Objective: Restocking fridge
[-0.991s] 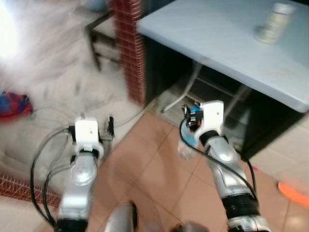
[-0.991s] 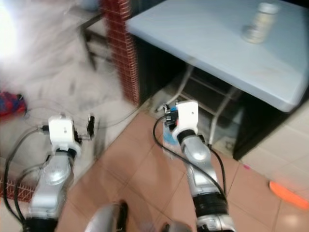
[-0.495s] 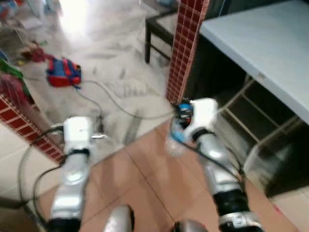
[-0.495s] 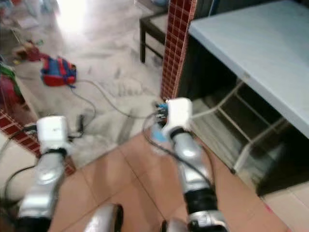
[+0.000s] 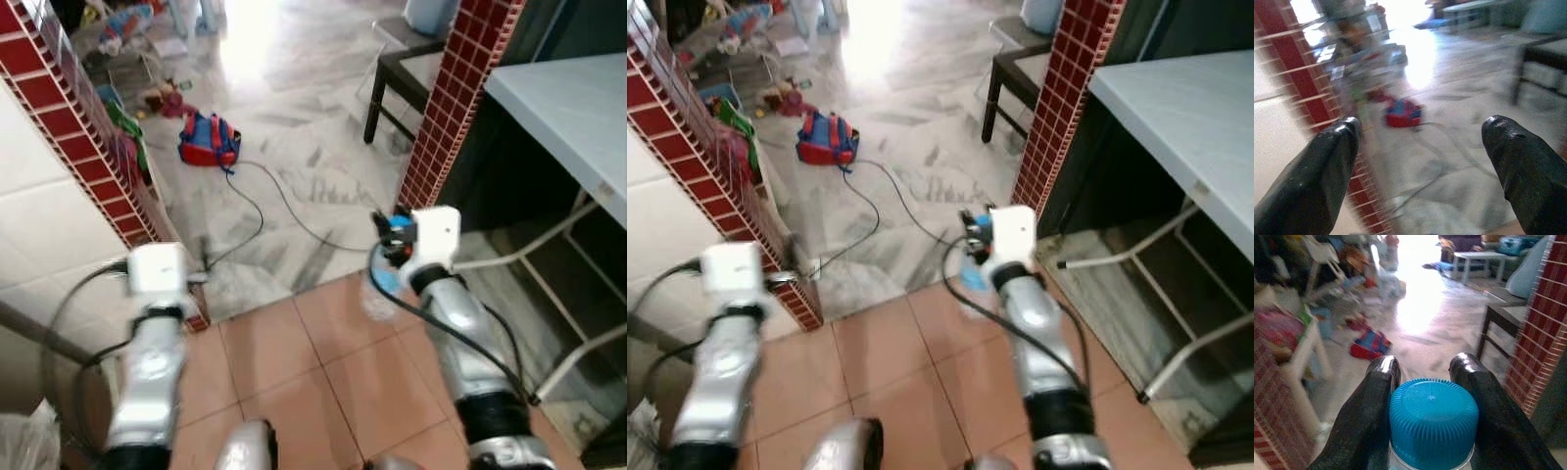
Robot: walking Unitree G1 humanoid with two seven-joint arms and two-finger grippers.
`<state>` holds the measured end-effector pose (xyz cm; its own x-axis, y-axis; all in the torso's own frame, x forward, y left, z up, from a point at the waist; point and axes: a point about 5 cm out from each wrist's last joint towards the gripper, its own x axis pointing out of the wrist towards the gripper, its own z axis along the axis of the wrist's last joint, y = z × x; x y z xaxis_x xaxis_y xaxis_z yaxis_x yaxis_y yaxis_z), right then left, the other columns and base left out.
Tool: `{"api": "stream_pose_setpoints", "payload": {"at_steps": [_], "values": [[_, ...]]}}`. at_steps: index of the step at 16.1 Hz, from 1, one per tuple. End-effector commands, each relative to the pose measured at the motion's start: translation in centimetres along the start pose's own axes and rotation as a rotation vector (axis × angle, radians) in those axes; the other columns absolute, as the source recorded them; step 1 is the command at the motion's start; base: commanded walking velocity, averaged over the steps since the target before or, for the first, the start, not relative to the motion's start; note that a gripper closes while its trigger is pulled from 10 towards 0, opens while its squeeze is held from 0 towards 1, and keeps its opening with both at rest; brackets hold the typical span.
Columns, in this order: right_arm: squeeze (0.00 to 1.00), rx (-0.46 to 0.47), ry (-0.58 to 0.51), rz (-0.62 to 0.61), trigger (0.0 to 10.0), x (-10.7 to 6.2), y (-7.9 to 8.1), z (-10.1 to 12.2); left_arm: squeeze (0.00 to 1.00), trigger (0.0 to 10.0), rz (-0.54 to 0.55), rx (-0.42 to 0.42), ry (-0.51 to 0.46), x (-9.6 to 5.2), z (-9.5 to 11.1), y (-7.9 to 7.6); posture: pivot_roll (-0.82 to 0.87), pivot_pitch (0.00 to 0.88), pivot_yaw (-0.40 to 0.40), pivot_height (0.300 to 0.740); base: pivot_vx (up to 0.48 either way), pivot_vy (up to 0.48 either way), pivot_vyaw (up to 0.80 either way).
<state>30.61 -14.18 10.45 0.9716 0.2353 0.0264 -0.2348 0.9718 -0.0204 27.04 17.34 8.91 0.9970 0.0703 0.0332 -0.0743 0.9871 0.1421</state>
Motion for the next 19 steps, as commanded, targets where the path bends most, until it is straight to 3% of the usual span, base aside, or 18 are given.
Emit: {"api": "stream_pose_setpoints", "payload": {"at_steps": [1, 5, 14, 19], "values": [[0.0, -0.01, -0.03, -0.005, 10.0, 0.3, -0.1, 0.5, 0.0, 10.0, -0.008, 0.022, -0.002, 0.2, -0.2, 0.6, 0.05, 0.0, 0.0, 0.74, 0.0, 0.0, 0.0], [0.0, 0.016, -0.056, 0.005, 10.0, 0.8, 0.6, 0.9, 0.0, 10.0, 0.008, -0.006, 0.005, 0.9, -0.1, 0.3, 0.04, 0.0, 0.013, 0.74, -0.218, 0.0, 0.8], [0.0, 0.021, -0.061, 0.025, 10.0, 1.0, 0.6, 1.1, 0.0, 10.0, 0.02, -0.012, 0.017, 0.0, -0.7, 0.3, 0.05, 0.0, 0.009, 0.74, -0.286, 0.0, 0.0], [0.0, 0.039, -0.079, 0.048, 10.0, 1.2, 1.5, 1.8, 0.0, 10.0, 0.016, -0.011, 0.01, 0.2, -0.4, 0.1, 0.04, 0.0, 0.017, 0.74, -0.268, 0.0, 0.0]]}}
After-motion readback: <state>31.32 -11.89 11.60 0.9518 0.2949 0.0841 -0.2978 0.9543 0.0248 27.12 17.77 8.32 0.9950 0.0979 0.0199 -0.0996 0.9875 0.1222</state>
